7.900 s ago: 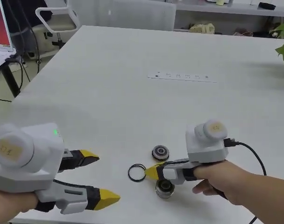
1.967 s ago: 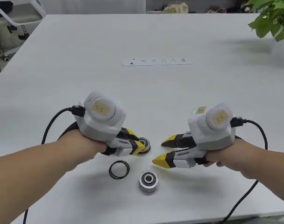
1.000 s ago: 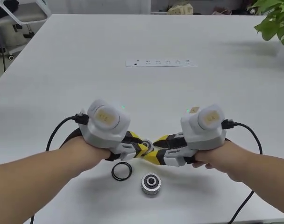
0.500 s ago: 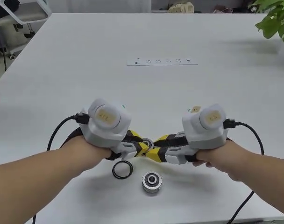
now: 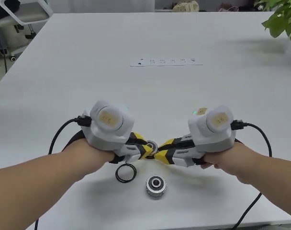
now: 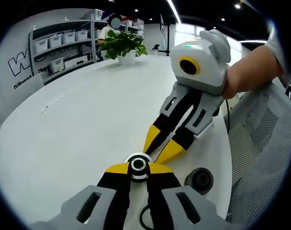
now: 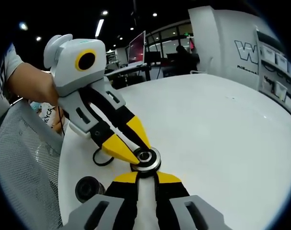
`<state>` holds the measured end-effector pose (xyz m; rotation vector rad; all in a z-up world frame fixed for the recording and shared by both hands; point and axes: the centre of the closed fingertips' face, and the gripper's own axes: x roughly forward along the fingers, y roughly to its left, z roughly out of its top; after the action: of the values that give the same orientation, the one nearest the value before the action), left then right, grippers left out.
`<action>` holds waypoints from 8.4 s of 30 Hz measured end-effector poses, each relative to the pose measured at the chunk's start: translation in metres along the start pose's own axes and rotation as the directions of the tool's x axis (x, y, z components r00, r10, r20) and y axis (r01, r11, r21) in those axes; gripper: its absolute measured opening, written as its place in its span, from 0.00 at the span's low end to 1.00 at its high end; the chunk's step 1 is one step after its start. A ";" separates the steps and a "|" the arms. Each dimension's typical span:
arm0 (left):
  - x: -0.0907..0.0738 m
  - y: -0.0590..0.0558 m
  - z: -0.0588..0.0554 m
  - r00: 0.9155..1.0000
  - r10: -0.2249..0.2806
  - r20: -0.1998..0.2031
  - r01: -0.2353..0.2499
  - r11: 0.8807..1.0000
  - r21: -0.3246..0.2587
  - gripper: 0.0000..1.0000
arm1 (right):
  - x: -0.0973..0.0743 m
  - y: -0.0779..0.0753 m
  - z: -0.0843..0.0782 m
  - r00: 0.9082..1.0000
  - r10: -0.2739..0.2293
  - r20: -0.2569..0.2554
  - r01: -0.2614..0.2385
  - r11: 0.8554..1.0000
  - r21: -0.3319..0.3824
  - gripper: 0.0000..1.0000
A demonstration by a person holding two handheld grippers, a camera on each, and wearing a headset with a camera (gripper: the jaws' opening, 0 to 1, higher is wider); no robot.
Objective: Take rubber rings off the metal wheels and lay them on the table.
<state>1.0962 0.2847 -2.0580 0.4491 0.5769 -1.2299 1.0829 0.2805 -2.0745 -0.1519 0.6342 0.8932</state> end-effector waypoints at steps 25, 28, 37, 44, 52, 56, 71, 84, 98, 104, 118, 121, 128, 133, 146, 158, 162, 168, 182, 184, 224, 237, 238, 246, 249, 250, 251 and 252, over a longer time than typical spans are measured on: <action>0.000 0.000 0.000 1.000 0.008 -0.004 -0.008 1.000 0.007 0.08 | -0.002 -0.006 -0.001 0.998 -0.045 -0.033 0.047 0.998 0.037 0.00; 0.000 0.000 0.000 1.000 0.010 -0.004 -0.010 1.000 0.006 0.08 | -0.003 -0.007 0.000 0.998 -0.048 -0.035 0.050 0.998 0.048 0.00; 0.000 0.001 0.000 1.000 0.011 -0.007 -0.011 1.000 0.005 0.08 | -0.004 -0.007 0.000 0.997 -0.059 -0.043 0.062 0.996 0.060 0.00; 0.000 0.001 0.000 1.000 0.015 -0.008 -0.015 1.000 0.003 0.08 | -0.005 -0.006 0.001 0.996 -0.069 -0.049 0.072 0.996 0.057 0.00; 0.000 0.001 -0.001 1.000 0.018 -0.009 -0.018 1.000 0.002 0.08 | -0.005 -0.005 0.002 0.994 -0.087 -0.068 0.089 0.996 0.031 0.00; 0.000 0.001 -0.001 1.000 0.018 -0.011 -0.018 1.000 0.002 0.08 | -0.005 -0.005 0.001 0.992 -0.096 -0.078 0.097 0.995 0.016 0.00; 0.000 0.001 -0.001 1.000 0.028 -0.011 -0.028 1.000 -0.006 0.08 | -0.008 -0.013 0.002 0.993 -0.111 -0.045 0.115 0.987 0.108 0.00; 0.000 0.000 0.000 1.000 0.027 -0.008 -0.027 1.000 -0.007 0.08 | -0.007 0.000 0.005 1.000 -0.024 -0.015 0.024 1.000 0.009 0.16; 0.000 0.000 0.000 1.000 0.024 -0.007 -0.024 1.000 -0.006 0.08 | 0.005 0.000 0.008 0.998 -0.054 0.023 0.054 0.999 -0.004 0.26; 0.000 0.000 0.000 1.000 0.027 -0.005 -0.027 1.000 -0.008 0.08 | 0.011 0.002 0.005 0.998 -0.059 0.013 0.059 0.998 -0.026 0.24; -0.001 0.001 -0.001 1.000 0.030 -0.002 -0.030 0.999 -0.011 0.08 | 0.005 0.002 0.006 0.999 -0.050 0.006 0.050 0.998 -0.035 0.20; 0.000 0.001 -0.001 1.000 0.030 -0.001 -0.030 0.999 -0.012 0.08 | 0.004 0.001 0.005 0.999 -0.046 0.004 0.046 0.999 -0.030 0.19; 0.000 0.001 -0.001 0.999 0.034 0.001 -0.034 0.999 -0.014 0.08 | 0.001 0.001 0.003 1.000 -0.032 -0.001 0.031 0.999 -0.013 0.13; -0.001 0.001 -0.001 0.999 0.035 0.000 -0.035 0.999 -0.015 0.08 | 0.001 0.001 0.003 1.000 -0.030 -0.001 0.030 1.000 -0.005 0.12; -0.001 0.001 -0.001 0.999 0.033 -0.007 -0.033 0.999 -0.015 0.08 | -0.001 0.002 0.003 1.000 -0.027 -0.006 0.027 0.999 0.024 0.09; 0.000 0.002 -0.001 0.999 0.034 -0.009 -0.034 0.999 -0.015 0.08 | -0.002 -0.003 0.000 0.999 -0.039 -0.002 0.039 0.996 0.084 0.00; 0.000 0.002 0.000 0.999 0.036 -0.008 -0.037 0.999 -0.015 0.08 | -0.002 -0.004 0.000 0.999 -0.038 0.006 0.036 0.990 0.138 0.00; 0.000 0.002 0.000 0.999 0.038 -0.005 -0.039 0.999 -0.016 0.08 | -0.004 -0.005 0.000 0.999 -0.028 0.021 0.023 0.975 0.223 0.00; 0.000 0.002 0.000 0.999 0.048 -0.005 -0.048 0.999 -0.020 0.08 | -0.006 -0.011 0.007 0.996 -0.037 0.084 0.004 0.930 0.367 0.00; 0.000 0.002 0.000 0.999 0.049 -0.005 -0.049 0.999 -0.016 0.08 | -0.006 -0.013 0.008 0.995 -0.039 0.094 -0.001 0.922 0.386 0.00; -0.001 0.001 -0.001 0.998 0.055 -0.003 -0.055 0.998 -0.008 0.07 | -0.003 0.000 0.025 0.989 -0.016 0.146 -0.040 0.928 0.372 0.00; -0.001 0.001 -0.001 0.998 0.057 0.008 -0.057 0.998 -0.014 0.07 | -0.004 0.002 0.026 0.986 -0.001 0.166 -0.063 0.923 0.379 0.00; -0.001 0.001 -0.001 0.998 0.057 0.008 -0.057 0.998 -0.014 0.07 | -0.004 0.002 0.027 0.986 0.003 0.169 -0.067 0.923 0.379 0.00; -0.001 0.001 -0.001 0.998 0.056 0.013 -0.056 0.998 -0.014 0.08 | -0.005 0.004 0.031 0.982 0.011 0.189 -0.083 0.924 0.373 0.00; -0.001 0.001 -0.001 0.998 0.056 0.013 -0.056 0.998 -0.012 0.08 | -0.006 0.002 0.029 0.983 0.005 0.184 -0.073 0.927 0.368 0.00; -0.001 0.001 -0.001 0.998 0.057 0.014 -0.057 0.998 -0.008 0.08 | -0.006 0.002 0.028 0.983 0.003 0.182 -0.071 0.927 0.369 0.00; -0.001 0.001 -0.001 0.998 0.057 0.014 -0.057 0.998 -0.008 0.08 | -0.006 0.001 0.027 0.984 0.001 0.179 -0.069 0.926 0.370 0.00; -0.001 0.001 -0.001 0.998 0.058 0.014 -0.058 0.998 -0.011 0.08 | -0.006 0.000 0.025 0.985 -0.001 0.175 -0.064 0.927 0.369 0.00</action>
<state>1.0970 0.2860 -2.0581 0.4450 0.5543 -1.1735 1.0911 0.2860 -2.0504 0.2780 0.6345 0.7909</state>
